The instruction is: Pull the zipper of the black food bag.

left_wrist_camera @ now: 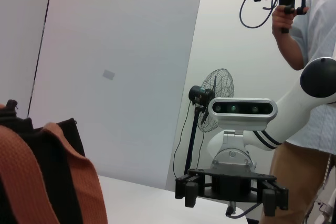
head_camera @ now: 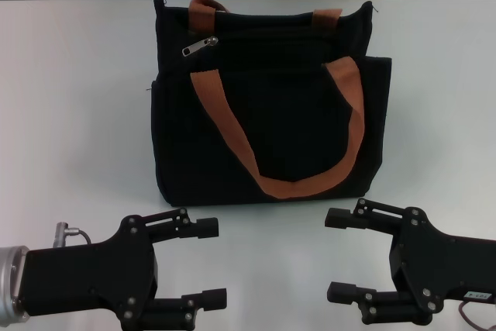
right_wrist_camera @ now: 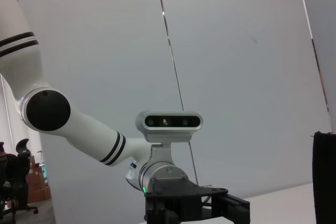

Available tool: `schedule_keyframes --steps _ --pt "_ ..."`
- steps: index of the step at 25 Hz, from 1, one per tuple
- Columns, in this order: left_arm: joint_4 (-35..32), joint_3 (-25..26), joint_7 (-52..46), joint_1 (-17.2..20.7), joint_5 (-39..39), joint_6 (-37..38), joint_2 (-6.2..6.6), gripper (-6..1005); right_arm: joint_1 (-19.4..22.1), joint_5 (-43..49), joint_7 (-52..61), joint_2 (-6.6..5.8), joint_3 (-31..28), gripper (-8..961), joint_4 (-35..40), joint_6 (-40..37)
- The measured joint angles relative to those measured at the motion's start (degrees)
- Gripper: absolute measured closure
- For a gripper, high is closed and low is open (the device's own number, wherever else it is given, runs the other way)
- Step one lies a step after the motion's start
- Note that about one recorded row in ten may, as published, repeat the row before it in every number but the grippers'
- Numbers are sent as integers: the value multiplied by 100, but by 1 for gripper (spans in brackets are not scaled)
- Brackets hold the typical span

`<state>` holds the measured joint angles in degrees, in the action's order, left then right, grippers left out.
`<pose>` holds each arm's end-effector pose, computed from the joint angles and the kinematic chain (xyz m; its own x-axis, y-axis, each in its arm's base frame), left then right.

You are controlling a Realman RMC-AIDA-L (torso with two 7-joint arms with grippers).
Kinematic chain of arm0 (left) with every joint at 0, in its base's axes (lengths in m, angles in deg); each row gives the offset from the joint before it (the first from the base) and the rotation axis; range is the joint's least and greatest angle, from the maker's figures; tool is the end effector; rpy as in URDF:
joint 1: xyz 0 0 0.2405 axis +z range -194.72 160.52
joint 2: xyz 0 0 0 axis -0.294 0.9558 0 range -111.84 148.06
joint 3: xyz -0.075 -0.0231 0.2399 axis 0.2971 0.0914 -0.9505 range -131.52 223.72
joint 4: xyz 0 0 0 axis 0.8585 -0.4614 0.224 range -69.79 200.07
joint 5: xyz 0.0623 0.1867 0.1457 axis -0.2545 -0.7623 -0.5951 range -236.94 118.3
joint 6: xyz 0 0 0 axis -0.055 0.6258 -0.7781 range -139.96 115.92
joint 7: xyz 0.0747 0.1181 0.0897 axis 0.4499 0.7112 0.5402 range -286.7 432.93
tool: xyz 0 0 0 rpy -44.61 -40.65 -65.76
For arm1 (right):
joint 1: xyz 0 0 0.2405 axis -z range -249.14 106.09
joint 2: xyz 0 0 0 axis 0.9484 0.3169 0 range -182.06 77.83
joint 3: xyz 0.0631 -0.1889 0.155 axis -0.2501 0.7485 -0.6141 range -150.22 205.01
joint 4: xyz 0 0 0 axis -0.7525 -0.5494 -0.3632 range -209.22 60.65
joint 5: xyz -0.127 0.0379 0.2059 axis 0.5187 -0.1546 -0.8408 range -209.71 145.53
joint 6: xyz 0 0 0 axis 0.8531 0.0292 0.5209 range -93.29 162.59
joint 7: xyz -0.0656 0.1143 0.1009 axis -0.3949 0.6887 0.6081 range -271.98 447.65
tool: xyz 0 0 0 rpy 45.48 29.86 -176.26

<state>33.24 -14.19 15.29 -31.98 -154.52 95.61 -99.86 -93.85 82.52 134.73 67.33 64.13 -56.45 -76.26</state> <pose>-0.2809 0.2370 -0.0402 0.7102 0.1815 0.6802 0.1991 -0.9785 0.0533 0.2797 0.2341 -0.0567 0.6526 -0.1480 -0.7431 -0.1917 -0.9811 0.0271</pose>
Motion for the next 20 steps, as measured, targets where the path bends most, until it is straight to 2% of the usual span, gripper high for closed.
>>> schedule_keyframes --steps 12,14,15,16,17,18,20 --pt "-5 65 183 -23 42 21 -27 211 -39 0 6 7 0 151 -7 0" --pt "-9 319 190 -60 60 16 -43 211 -52 0 9 8 0 152 -12 0" --pt "8 689 116 -95 66 23 -52 211 -94 0 11 9 1 152 -53 9" --pt "8 689 116 -95 66 23 -52 212 -94 0 11 9 1 152 -53 9" --pt "48 1209 -27 -114 128 28 -59 212 -148 -1 12 9 0 152 -134 68" --pt "52 1259 -41 -116 137 27 -61 212 -148 -1 12 9 0 153 -134 68" --pt "41 1734 -371 -126 379 -103 -71 213 -206 -6 12 13 5 153 -223 171"
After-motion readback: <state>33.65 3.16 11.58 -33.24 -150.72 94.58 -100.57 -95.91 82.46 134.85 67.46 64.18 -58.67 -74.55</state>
